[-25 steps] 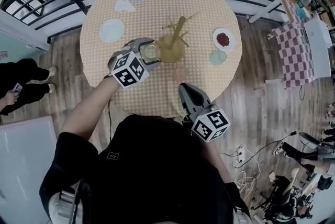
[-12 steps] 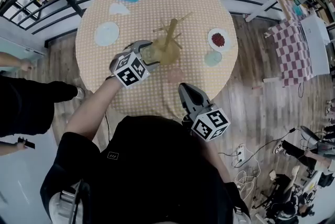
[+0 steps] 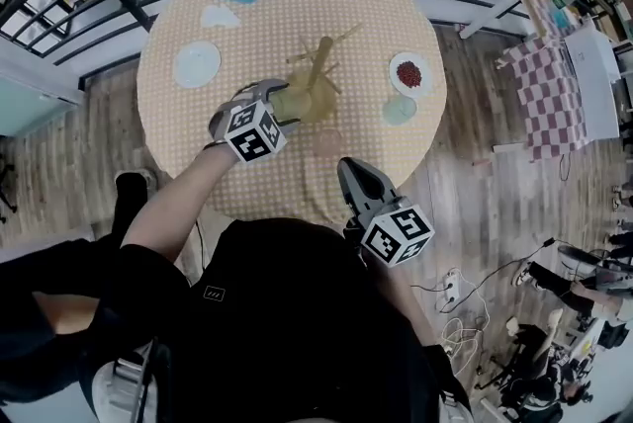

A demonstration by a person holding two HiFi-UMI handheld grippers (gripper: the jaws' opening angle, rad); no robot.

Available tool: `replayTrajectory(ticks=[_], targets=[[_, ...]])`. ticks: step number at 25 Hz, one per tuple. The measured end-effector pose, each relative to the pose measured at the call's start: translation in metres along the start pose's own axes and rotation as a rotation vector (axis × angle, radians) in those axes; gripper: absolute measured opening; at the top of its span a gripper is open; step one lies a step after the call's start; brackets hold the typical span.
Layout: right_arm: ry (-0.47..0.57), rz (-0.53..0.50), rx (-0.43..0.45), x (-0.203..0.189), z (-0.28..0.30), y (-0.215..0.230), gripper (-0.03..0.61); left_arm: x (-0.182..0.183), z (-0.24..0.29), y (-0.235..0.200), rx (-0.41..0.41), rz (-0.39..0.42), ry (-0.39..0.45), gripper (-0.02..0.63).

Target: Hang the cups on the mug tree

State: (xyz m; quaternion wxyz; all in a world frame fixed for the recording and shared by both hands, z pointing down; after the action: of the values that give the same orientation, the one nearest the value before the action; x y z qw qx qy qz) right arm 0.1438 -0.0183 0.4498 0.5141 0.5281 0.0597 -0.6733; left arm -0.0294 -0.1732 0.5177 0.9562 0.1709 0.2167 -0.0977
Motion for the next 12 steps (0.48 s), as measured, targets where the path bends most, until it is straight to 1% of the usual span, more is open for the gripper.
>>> replayTrajectory(ticks=[4,12], targets=[[-0.002,0.011,-0.014,-0.002,-0.002,0.005,0.017,0.004,0.011,0.001,-0.003,0.015,-0.018,0.342],[-0.007,0.033,-0.036,-0.004,-0.005,0.009,0.017,0.006,0.025,0.000,-0.005,0.020,-0.051,0.342]])
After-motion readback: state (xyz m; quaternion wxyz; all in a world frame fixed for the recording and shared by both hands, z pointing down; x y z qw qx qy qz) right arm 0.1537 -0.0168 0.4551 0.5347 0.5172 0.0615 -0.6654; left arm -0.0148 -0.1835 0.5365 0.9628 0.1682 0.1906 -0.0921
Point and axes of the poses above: the fingertips, and each gripper's own axes: z forward along the fingers, y to its right, x out of its top, the point moved 8 cm from there along -z, backward along the fingers, and after that the axes turned 13 degrees about -y, right-handed, at the moved point
